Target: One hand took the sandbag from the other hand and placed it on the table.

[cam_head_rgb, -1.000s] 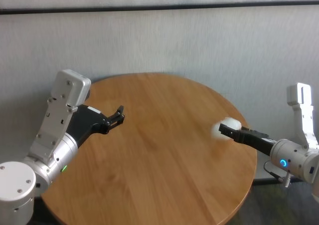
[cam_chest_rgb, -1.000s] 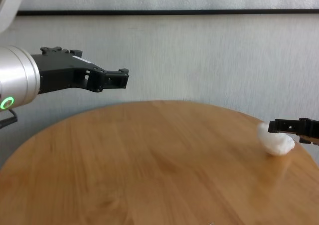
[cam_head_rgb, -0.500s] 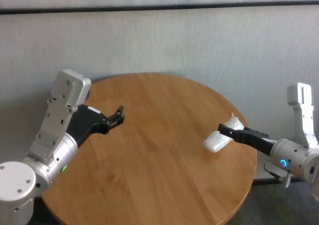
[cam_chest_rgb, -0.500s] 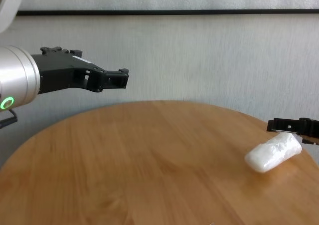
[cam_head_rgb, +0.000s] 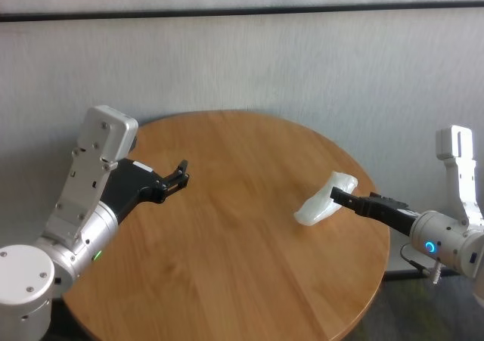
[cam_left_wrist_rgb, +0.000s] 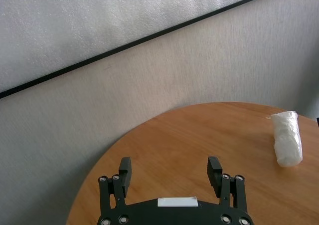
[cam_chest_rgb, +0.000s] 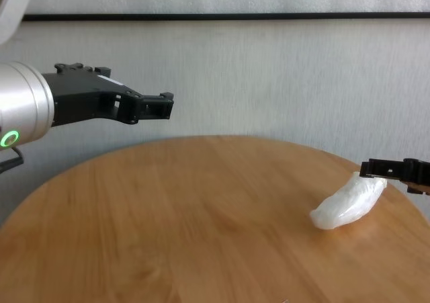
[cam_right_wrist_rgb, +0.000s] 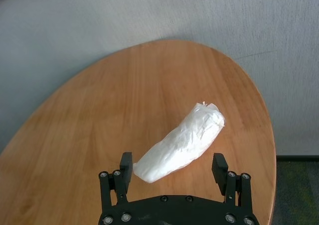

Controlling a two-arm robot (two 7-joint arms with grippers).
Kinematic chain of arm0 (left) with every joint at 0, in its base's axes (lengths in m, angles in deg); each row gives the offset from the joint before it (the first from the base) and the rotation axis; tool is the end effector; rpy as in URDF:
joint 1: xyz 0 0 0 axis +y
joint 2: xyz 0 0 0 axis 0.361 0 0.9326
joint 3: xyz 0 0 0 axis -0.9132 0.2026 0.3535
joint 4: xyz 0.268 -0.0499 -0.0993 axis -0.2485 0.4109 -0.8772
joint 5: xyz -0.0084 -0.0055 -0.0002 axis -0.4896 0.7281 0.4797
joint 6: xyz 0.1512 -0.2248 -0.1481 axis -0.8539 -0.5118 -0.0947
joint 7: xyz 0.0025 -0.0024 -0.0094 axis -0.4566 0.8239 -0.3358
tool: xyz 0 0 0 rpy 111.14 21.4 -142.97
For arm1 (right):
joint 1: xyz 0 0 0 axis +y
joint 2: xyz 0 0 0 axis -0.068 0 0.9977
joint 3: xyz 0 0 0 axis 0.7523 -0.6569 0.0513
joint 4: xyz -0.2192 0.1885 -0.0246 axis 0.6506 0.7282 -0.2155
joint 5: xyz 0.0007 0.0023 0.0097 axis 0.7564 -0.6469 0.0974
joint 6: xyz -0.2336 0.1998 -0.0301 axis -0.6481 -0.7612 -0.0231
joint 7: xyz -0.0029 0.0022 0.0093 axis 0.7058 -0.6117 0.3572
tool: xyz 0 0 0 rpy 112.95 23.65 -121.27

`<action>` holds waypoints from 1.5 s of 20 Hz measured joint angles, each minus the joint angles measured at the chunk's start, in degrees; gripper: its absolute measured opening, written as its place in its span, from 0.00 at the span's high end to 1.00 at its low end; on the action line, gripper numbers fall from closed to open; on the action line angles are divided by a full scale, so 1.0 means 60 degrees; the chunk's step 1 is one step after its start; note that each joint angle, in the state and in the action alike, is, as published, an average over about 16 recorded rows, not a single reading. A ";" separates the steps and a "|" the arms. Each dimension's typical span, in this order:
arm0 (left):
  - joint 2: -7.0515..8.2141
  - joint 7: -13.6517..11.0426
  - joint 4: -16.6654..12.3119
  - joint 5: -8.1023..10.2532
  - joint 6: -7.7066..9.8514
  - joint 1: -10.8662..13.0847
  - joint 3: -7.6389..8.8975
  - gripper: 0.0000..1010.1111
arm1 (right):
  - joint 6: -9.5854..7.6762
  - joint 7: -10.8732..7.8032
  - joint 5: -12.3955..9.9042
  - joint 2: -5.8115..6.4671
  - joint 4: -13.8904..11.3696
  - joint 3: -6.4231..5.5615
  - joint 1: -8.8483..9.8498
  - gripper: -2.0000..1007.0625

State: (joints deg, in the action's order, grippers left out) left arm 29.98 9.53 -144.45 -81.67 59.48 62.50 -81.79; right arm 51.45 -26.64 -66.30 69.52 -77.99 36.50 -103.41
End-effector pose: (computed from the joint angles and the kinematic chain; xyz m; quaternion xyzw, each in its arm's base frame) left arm 0.3329 -0.0171 -0.2062 0.1099 -0.0887 0.5433 0.8276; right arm 0.3945 -0.0624 -0.2628 -0.0533 0.2675 -0.5484 0.7905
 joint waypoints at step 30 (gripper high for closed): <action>0.0000 0.0000 0.0000 0.0000 0.0000 0.0000 0.0000 0.01 | -0.0061 -0.0923 0.0757 -0.0251 -0.0124 0.0744 -0.0792 0.01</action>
State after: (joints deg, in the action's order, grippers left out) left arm 29.98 9.53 -144.45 -81.67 59.48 62.50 -81.79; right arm 51.08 -32.18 -61.75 68.02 -78.74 40.96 -108.16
